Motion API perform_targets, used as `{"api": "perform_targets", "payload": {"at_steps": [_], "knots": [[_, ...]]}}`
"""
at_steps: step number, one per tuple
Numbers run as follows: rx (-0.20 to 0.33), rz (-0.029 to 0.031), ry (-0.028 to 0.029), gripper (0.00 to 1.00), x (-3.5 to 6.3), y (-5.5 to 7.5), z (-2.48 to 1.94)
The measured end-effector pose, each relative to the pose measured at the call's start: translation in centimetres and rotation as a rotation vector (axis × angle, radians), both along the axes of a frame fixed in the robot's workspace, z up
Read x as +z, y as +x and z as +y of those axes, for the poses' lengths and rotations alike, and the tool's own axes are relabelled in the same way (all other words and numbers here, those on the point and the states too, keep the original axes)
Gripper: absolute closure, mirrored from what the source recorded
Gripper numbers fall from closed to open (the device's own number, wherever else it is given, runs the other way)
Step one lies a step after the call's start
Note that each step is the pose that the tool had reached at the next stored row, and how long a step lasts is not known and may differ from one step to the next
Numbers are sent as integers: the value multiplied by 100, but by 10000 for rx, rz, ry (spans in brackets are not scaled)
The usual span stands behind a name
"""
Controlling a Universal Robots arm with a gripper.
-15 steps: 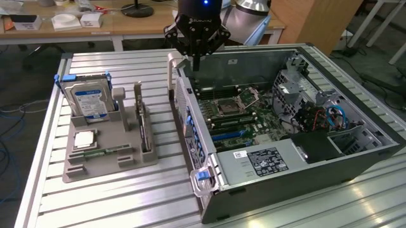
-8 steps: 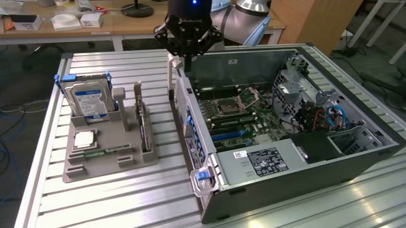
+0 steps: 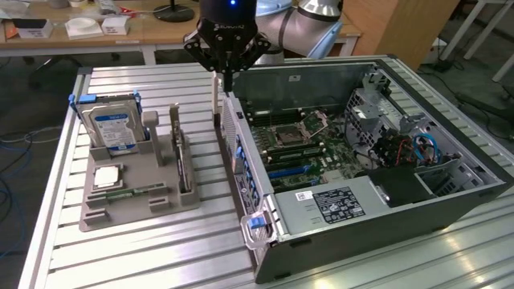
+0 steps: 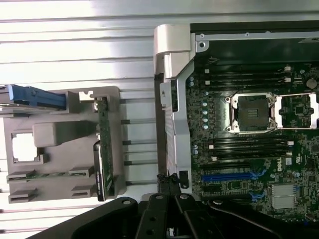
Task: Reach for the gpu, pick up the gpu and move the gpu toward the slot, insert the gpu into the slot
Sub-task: 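Reach for the gpu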
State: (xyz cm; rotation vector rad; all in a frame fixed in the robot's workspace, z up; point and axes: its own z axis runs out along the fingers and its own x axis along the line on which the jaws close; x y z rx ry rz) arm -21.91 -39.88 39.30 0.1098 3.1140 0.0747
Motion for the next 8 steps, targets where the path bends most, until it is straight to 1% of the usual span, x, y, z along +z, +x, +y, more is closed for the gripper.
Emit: {"api": "perform_targets", "payload": {"at_steps": [8], "knots": [[2,0,2,90,-2,-154,0]]}}
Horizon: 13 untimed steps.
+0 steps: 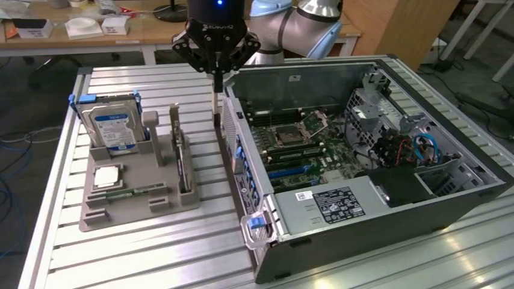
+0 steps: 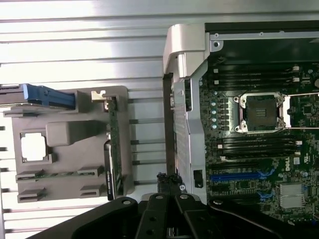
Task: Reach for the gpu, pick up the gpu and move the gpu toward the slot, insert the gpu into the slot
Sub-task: 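Reach for the gpu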
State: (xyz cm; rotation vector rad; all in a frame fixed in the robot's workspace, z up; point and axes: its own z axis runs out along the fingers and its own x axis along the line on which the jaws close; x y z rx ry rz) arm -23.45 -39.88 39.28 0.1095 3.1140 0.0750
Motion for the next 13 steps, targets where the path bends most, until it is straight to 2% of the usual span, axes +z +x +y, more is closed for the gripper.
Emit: {"api": "perform_targets", "payload": {"at_steps": [7,13], "knots": [[3,1,1,90,-1,-135,0],[2,10,9,90,-3,-301,0]]}}
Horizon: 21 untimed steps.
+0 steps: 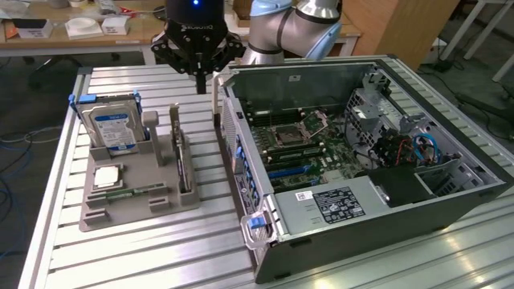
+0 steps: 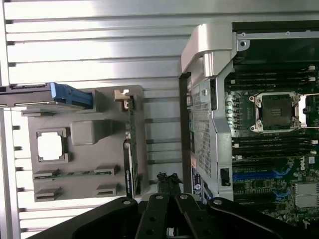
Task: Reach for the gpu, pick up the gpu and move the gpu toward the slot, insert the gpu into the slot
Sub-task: 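Reach for the gpu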
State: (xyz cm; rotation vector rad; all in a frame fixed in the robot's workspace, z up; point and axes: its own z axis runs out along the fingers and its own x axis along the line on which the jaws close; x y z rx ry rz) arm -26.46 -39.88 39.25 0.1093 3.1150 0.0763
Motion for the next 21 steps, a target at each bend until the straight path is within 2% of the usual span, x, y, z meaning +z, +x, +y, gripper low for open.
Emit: {"api": "perform_targets", "payload": {"at_steps": [1,2,6,7,10,21], "knots": [[0,17,6,90,0,-20,0],[0,59,19,90,0,-35,0],[0,310,84,90,0,-95,0],[0,355,90,90,1,-111,0],[0,381,90,90,0,-164,-1],[-1,419,92,90,-3,-378,-2]]}}
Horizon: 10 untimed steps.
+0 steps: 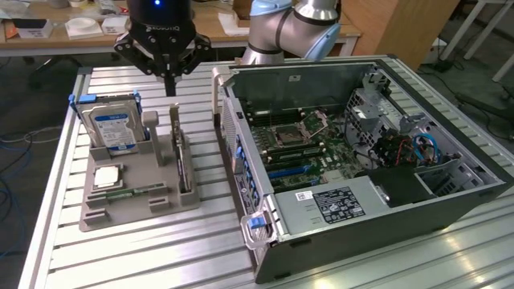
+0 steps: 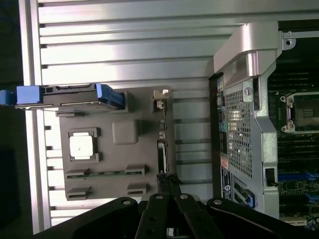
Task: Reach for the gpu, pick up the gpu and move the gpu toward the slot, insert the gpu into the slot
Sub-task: 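Reach for the gpu, then pick up the gpu and move the gpu toward the slot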
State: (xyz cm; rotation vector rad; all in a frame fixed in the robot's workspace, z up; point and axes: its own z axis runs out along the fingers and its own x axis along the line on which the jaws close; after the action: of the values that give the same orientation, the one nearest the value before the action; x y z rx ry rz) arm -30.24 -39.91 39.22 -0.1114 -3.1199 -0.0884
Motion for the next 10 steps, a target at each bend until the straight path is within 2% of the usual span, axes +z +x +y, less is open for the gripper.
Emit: {"api": "perform_targets", "payload": {"at_steps": [10], "knots": [[0,5,-1,90,0,-25,0]]}}
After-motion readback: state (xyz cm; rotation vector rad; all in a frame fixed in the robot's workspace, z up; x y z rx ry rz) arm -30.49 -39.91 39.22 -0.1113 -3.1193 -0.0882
